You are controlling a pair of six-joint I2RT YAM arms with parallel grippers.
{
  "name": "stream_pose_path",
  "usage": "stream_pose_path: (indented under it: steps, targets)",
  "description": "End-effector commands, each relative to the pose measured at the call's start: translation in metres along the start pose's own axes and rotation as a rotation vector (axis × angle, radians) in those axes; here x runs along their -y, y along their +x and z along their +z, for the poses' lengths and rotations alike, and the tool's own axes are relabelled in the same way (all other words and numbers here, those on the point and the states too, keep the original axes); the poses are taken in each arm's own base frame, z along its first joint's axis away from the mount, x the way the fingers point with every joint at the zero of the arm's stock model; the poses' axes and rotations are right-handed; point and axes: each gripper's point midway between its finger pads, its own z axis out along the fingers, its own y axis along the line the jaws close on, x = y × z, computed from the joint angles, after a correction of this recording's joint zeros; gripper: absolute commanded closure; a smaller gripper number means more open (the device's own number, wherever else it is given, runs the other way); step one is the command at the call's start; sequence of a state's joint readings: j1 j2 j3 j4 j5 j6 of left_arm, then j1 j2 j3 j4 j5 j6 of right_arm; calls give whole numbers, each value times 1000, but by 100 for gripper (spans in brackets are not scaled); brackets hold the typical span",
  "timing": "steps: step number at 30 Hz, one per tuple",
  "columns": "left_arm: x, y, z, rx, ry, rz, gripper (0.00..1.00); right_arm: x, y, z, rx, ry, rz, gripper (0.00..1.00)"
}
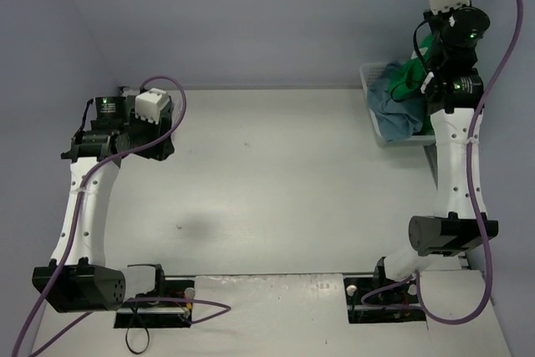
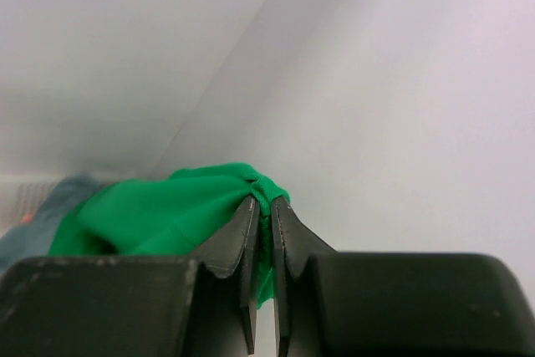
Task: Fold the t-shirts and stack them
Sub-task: Grab crumpled tshirt from bin with the right arm, then move the tshirt to the center of the board
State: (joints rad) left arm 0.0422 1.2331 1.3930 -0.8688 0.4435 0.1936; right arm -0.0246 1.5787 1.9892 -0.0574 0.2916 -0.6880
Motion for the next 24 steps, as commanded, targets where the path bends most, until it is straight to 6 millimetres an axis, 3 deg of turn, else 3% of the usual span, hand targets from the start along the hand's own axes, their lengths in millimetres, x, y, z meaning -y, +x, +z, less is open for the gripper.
stream_pose_path:
  steps: [1, 5, 10, 12, 13, 14, 18, 24]
  targets:
    - [-1, -15, -17, 68, -34, 23, 52, 84, -80, -30, 235, 222, 54, 100]
    - [1, -16, -21, 74, -32, 19, 52, 111, -107, -45, 316, 278, 68, 100]
    - [4, -16, -23, 81, -24, 6, 52, 148, -146, -83, 468, 337, 143, 100]
    - [6, -15, -25, 82, -21, 1, 52, 158, -165, -110, 573, 311, 176, 100]
    - [6, -14, -25, 83, -23, 3, 52, 151, -162, -110, 578, 286, 188, 100]
    - [7, -13, -25, 82, -21, 3, 52, 160, -169, -128, 618, 279, 219, 100]
    - [8, -7, -27, 76, -21, 3, 52, 133, -183, -146, 670, 58, 270, 100]
    - [10, 4, -26, 73, -25, 3, 52, 127, -196, -193, 744, -106, 387, 100]
